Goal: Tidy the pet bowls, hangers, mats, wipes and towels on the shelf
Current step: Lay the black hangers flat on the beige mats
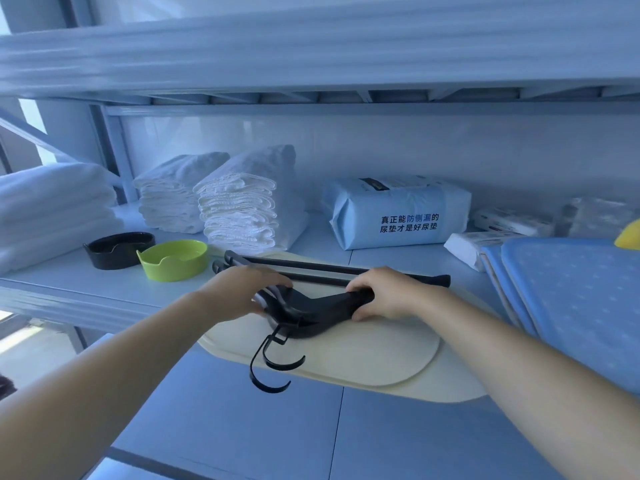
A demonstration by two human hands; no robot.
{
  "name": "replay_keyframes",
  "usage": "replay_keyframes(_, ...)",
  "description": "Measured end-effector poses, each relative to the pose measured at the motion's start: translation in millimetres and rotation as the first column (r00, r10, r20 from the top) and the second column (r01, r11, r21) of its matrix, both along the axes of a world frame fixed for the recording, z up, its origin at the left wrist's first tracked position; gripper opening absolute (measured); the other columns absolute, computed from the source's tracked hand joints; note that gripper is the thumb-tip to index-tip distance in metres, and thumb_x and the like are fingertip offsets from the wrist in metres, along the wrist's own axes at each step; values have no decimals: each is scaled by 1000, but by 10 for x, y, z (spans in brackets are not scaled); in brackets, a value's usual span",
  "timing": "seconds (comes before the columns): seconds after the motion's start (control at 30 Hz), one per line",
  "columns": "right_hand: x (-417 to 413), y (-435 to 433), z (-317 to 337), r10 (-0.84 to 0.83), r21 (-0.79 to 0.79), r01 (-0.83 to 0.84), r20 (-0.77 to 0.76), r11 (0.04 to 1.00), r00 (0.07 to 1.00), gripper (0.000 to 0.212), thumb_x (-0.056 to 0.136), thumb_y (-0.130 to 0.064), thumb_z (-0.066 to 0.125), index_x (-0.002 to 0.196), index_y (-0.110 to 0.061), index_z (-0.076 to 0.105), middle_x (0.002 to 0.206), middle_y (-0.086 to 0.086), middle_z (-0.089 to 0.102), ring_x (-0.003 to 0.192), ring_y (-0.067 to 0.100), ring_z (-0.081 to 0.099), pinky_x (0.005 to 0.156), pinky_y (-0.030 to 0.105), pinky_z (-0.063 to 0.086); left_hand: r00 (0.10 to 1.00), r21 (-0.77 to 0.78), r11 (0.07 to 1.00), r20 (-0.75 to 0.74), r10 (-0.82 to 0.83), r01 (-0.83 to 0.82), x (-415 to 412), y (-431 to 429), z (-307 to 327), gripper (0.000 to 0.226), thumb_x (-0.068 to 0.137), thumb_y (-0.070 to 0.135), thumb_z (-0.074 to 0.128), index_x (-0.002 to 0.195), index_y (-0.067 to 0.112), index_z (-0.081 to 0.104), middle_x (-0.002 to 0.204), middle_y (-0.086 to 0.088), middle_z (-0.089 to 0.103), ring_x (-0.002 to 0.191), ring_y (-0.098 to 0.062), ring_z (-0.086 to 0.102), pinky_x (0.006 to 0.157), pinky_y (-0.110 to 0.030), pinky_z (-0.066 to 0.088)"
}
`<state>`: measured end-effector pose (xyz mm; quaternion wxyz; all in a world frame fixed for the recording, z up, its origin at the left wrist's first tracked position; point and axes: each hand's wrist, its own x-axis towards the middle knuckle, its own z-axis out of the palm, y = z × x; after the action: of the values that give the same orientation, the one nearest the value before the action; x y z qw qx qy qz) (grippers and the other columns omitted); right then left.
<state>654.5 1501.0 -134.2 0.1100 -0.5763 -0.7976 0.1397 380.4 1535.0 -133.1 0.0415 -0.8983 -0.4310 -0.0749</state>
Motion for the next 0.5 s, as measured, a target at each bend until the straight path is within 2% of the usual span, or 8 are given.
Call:
replay_keyframes(0.17, 91, -38, 5, 28, 25, -28, 22, 999, 999, 15, 77, -31, 73, 87, -35, 63, 88, -14, 61, 86, 9, 56, 68, 24, 41, 998, 77, 997, -62, 15, -10, 57, -79, 16, 58, 81, 34, 69, 133, 41, 44, 136, 21, 47, 123, -3, 46, 89, -17, 34)
replay_keyframes(0.3, 219, -106, 62, 48, -12, -48, 43, 999, 998, 14, 75, -29, 74, 87, -29, 68, 83, -9, 66, 82, 12, 60, 72, 30, 47, 996, 133, 991, -89, -10, 22, 174, -175, 27, 56, 83, 37, 65, 133, 45, 41, 135, 26, 46, 121, 0, 46, 79, -14, 31)
replay_keyframes(0.5, 492, -232, 125, 31, -46, -29, 54, 999, 998, 16, 73, -26, 77, 88, -29, 71, 82, -11, 69, 77, 7, 60, 71, 25, 47, 994, 179, 979, -69, -84, 95, 417, -266, 12, 49, 86, 40, 61, 132, 45, 43, 133, 26, 48, 122, 0, 45, 68, -15, 27)
